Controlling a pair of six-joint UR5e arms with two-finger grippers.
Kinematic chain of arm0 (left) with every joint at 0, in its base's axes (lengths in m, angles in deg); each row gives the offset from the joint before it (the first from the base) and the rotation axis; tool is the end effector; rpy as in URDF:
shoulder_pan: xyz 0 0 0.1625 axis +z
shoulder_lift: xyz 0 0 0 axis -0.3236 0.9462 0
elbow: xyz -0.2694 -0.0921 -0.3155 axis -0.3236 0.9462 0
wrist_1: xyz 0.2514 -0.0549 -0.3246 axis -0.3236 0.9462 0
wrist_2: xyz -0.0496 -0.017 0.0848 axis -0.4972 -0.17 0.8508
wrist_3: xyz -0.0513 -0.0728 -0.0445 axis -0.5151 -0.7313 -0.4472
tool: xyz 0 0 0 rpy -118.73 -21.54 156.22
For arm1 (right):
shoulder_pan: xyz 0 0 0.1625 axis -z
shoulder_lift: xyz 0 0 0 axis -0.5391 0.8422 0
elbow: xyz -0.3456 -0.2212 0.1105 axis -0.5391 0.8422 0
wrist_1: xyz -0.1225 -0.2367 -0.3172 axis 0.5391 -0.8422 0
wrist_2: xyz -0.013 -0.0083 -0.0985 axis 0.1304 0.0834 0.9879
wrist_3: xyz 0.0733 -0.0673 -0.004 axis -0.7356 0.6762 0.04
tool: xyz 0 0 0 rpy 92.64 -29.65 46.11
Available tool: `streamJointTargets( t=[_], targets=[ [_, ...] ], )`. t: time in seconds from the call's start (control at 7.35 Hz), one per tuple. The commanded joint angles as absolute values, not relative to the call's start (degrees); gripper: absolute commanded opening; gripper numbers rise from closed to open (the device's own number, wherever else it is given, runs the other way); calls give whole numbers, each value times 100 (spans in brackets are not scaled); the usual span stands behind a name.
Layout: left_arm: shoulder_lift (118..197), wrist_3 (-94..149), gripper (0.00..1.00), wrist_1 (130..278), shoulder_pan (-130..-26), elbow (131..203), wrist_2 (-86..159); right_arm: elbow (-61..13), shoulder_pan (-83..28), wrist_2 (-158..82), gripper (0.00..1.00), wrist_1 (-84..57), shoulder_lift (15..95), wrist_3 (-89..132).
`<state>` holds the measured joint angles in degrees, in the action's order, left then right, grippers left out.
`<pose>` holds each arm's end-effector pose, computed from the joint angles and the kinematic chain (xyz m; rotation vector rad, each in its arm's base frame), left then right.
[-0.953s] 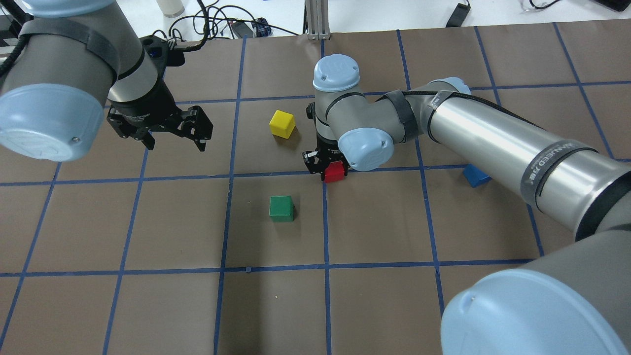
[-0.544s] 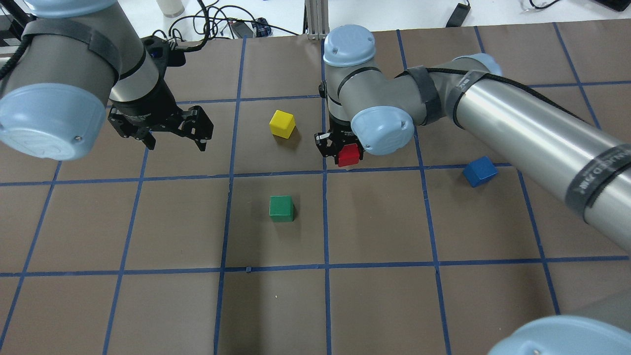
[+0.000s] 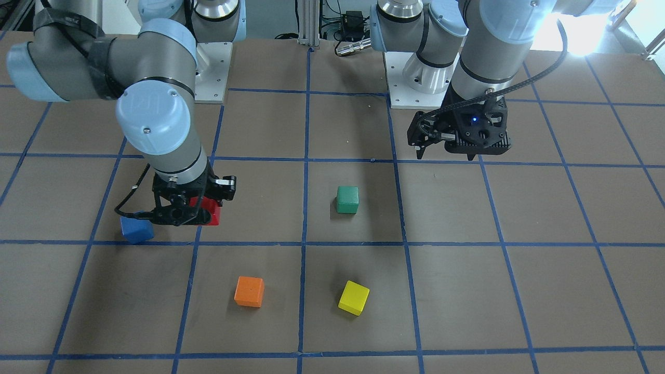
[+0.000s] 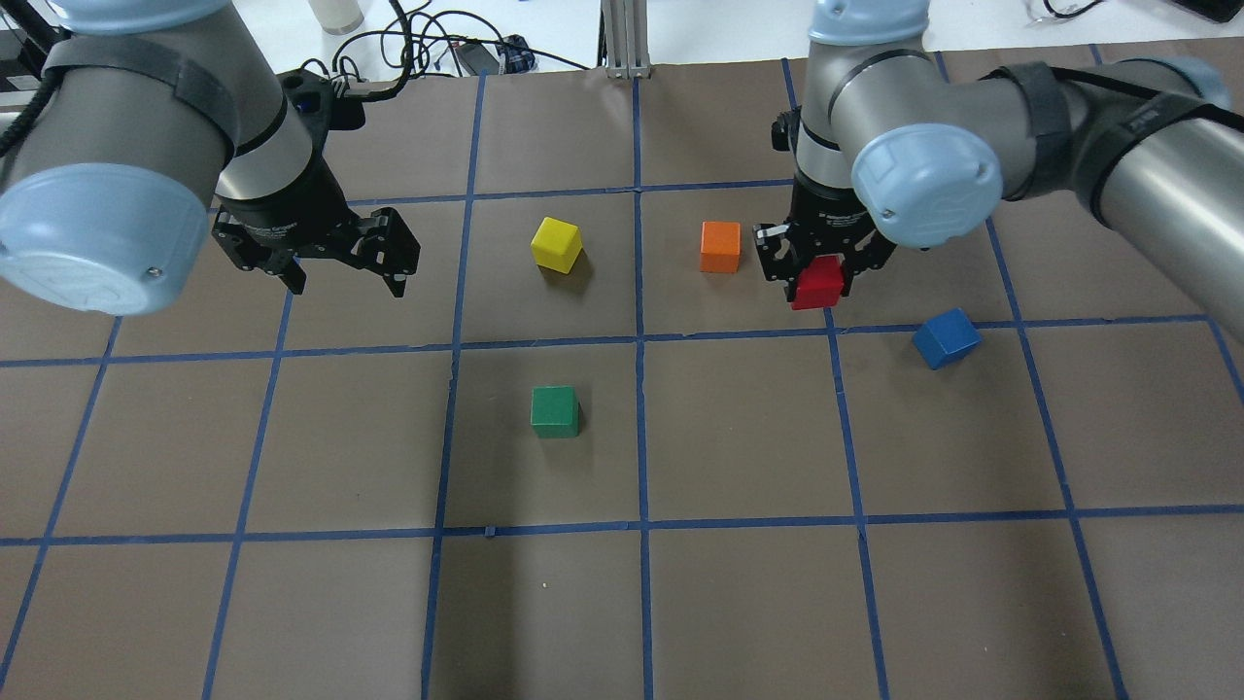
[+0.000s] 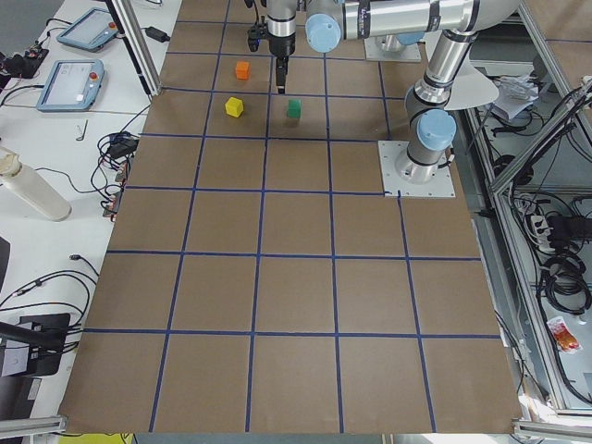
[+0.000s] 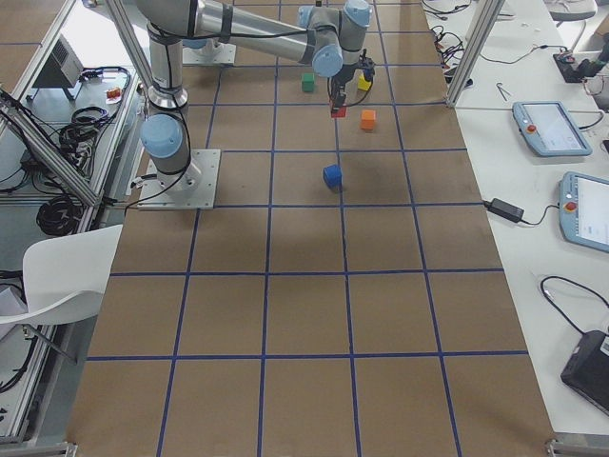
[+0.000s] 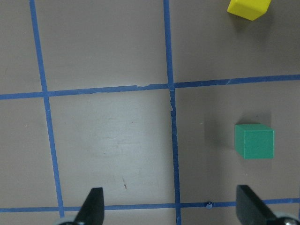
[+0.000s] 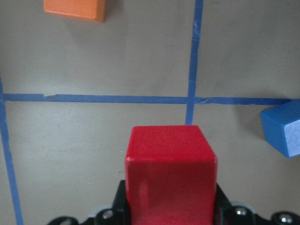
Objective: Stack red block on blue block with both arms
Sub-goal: 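Carry the red cube with the right gripper over the blue cube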
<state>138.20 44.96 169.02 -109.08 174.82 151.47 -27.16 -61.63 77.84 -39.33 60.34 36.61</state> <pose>-0.1295 -0.4881 0.4270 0.0797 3.0857 0.0110 0.1694 -0.5465 0.3213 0.0749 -3.0759 -0.2266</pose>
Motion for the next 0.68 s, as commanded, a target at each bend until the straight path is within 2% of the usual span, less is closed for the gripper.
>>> streamJointTargets(
  t=[0.0,0.27,0.54],
  targets=[
    [13838,4502,100,16895,-10906,17481,15148,-3132,-5626,7855,0,-3935,6375,4920],
    [13829,4493,100,16895,-10906,17490,15148,-3439,-5299,8057,0,-3952,6683,5638],
    [13829,4493,100,16904,-10906,17490,15148,-3949,-5028,8128,0,-4659,6763,5990]
  ],
)
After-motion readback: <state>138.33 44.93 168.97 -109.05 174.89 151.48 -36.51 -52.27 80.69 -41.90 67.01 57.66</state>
